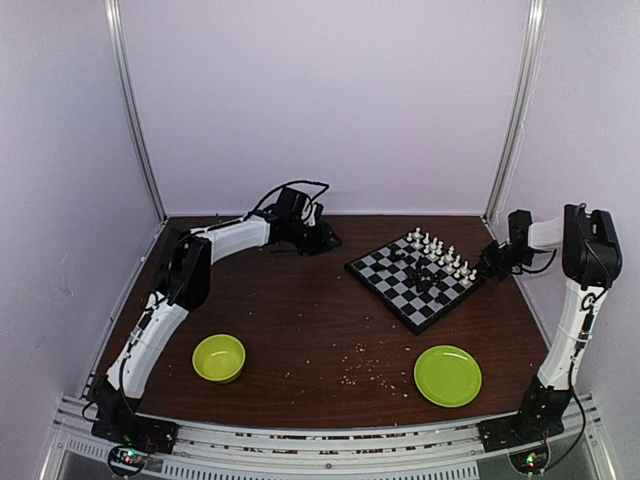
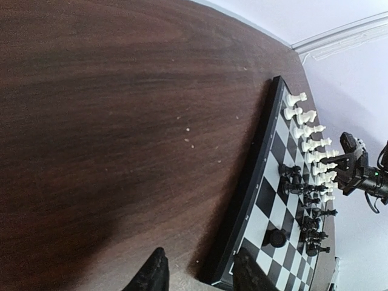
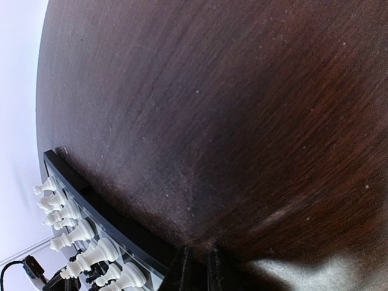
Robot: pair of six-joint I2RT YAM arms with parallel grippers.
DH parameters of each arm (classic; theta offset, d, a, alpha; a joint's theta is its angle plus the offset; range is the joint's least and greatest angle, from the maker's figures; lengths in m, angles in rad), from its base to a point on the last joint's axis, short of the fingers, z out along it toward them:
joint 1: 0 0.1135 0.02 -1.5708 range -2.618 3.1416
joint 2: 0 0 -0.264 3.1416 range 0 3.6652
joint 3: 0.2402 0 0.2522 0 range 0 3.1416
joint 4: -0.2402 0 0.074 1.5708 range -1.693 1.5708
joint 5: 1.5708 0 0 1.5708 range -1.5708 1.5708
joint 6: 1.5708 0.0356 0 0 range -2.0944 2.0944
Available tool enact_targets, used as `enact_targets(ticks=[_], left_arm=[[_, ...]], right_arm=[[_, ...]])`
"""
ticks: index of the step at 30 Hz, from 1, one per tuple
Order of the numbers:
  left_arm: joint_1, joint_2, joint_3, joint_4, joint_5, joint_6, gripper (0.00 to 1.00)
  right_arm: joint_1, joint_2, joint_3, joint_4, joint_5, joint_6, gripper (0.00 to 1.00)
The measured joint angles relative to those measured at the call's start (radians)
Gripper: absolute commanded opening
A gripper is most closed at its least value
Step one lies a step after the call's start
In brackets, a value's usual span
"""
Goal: Set up the chess pieces on the board
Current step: Move the chessboard to the corner of the board.
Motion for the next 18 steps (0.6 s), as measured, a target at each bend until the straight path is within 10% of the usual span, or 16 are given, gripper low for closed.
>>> enact_targets(ticks=[18], left_arm=[[-0.054, 0.007, 0.0, -0.038, 0.068, -0.002, 0.47]], right_arm=[[0.0, 0.033, 0.056, -0.092, -0.065, -0.18, 0.03]])
